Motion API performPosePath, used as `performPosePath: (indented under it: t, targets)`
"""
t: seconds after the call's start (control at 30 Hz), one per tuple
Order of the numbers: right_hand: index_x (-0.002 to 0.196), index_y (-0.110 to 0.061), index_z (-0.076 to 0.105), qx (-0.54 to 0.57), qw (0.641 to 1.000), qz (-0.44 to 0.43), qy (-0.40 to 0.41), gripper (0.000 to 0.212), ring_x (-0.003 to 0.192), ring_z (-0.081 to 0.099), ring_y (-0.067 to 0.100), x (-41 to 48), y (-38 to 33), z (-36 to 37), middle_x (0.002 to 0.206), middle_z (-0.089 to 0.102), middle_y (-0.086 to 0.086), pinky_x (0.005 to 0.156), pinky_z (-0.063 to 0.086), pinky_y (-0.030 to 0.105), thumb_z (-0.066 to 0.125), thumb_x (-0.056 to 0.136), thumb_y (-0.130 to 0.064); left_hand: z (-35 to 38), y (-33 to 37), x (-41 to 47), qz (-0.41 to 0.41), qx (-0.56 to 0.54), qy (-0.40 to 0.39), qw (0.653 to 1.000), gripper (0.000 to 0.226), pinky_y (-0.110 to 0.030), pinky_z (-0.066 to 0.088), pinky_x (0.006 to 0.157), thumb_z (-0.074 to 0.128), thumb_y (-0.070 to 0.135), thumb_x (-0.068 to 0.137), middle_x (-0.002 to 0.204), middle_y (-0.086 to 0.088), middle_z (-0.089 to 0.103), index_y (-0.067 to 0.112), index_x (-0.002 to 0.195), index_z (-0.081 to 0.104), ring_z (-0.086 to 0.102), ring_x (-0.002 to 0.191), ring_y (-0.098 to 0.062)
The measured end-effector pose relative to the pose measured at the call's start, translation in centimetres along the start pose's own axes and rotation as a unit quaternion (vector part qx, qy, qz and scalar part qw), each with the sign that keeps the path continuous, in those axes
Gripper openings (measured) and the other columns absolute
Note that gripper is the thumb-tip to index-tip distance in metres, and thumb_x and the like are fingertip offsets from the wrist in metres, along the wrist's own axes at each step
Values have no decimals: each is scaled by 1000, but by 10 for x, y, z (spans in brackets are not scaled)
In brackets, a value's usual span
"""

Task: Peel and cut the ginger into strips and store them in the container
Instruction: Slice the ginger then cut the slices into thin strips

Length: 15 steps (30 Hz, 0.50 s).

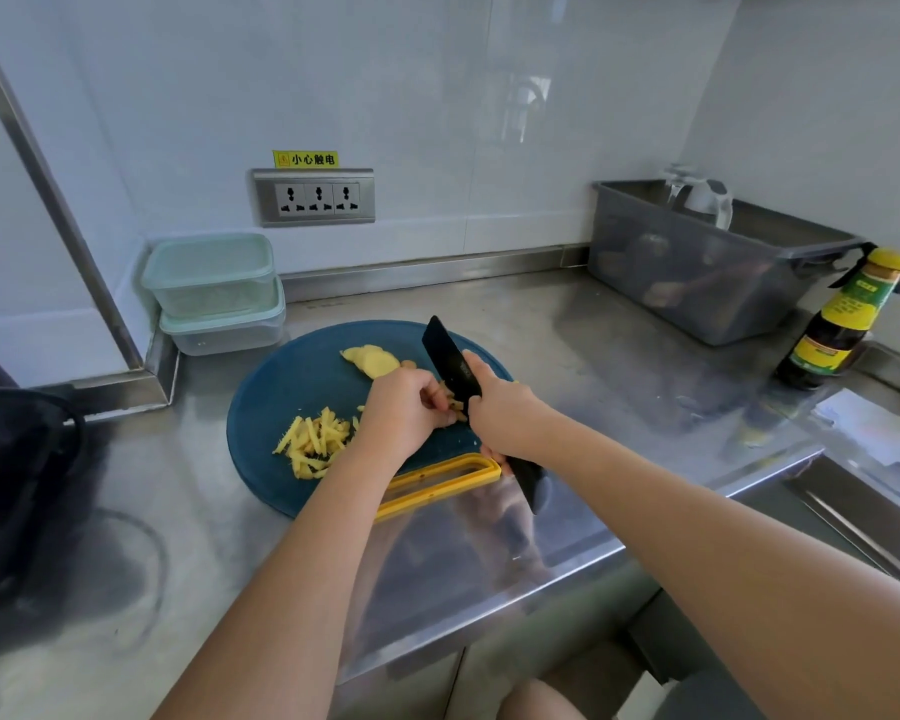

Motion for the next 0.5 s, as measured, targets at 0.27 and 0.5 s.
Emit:
performPosePath:
  t: [0.27, 0.5]
  targets:
    - [154, -32, -7, -20, 999, 23, -31, 80, 70, 56, 23, 11, -7, 8, 96, 58, 17, 64, 54, 36, 42, 97, -4, -1, 4, -2, -11, 26, -7, 1000, 11, -24, 46, 75, 74, 15, 77, 71, 9, 57, 17, 76, 63, 56, 72, -11]
    - [154, -34, -9, -27, 999, 34, -28, 75, 56, 54, 17, 25, -17, 10, 85, 55, 14, 50, 51, 29, 40, 101, -12, -7, 5, -6, -12, 29, 35, 999, 10, -20, 37, 69, 72, 18, 80, 69, 12, 51, 15, 84, 63, 48, 66, -6]
Point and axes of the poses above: each hand's wrist, its own x-axis towards the middle knuckle, its own z-axis out of the palm, y = z × x, the point moved 10 cm from there along x, towards the middle knuckle
